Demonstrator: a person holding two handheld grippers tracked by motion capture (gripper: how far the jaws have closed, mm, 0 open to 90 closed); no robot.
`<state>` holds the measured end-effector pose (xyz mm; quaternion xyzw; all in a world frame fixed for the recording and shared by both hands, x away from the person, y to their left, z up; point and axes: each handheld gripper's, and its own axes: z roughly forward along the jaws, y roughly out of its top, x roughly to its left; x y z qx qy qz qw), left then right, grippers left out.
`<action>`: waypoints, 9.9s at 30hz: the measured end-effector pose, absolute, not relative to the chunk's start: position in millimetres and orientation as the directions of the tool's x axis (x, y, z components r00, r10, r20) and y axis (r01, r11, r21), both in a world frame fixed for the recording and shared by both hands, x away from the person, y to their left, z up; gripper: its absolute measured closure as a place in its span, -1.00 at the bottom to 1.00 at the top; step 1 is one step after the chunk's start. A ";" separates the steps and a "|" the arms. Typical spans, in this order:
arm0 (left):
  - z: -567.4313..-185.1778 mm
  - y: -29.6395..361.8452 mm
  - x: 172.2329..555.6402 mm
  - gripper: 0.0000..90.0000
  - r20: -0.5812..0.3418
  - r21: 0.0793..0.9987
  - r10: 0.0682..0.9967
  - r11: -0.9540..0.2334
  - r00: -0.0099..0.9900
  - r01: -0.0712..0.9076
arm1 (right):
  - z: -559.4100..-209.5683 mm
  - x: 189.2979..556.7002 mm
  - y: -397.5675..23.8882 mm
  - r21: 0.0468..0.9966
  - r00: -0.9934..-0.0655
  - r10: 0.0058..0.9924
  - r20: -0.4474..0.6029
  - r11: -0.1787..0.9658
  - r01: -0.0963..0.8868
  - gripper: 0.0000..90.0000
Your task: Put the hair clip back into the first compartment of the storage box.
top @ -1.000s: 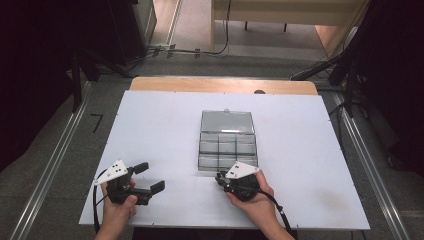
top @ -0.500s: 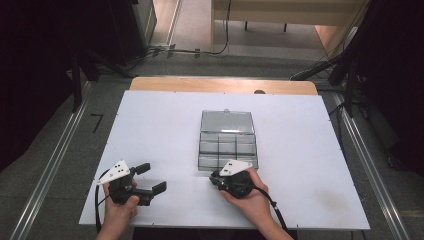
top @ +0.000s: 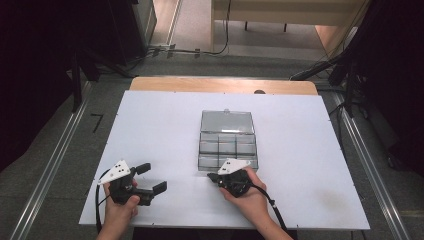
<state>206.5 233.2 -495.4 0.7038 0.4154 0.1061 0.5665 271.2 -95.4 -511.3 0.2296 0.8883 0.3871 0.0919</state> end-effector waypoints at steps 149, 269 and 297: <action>-490.8 234.2 204.4 -1.00 -0.248 0.905 0.730 -0.061 0.637 0.421 | -440.5 314.2 -97.1 0.807 -0.877 0.467 0.111 0.473 0.354 0.95; -492.1 231.9 204.1 -1.00 -0.242 0.904 0.733 -0.068 0.635 0.423 | -451.2 362.2 -117.9 0.755 -0.843 0.501 0.196 0.471 0.456 -0.25; -492.5 230.2 203.9 -1.00 -0.241 0.904 0.729 -0.071 0.641 0.421 | -438.8 370.3 -145.5 0.803 -0.825 0.517 0.228 0.379 0.459 -0.99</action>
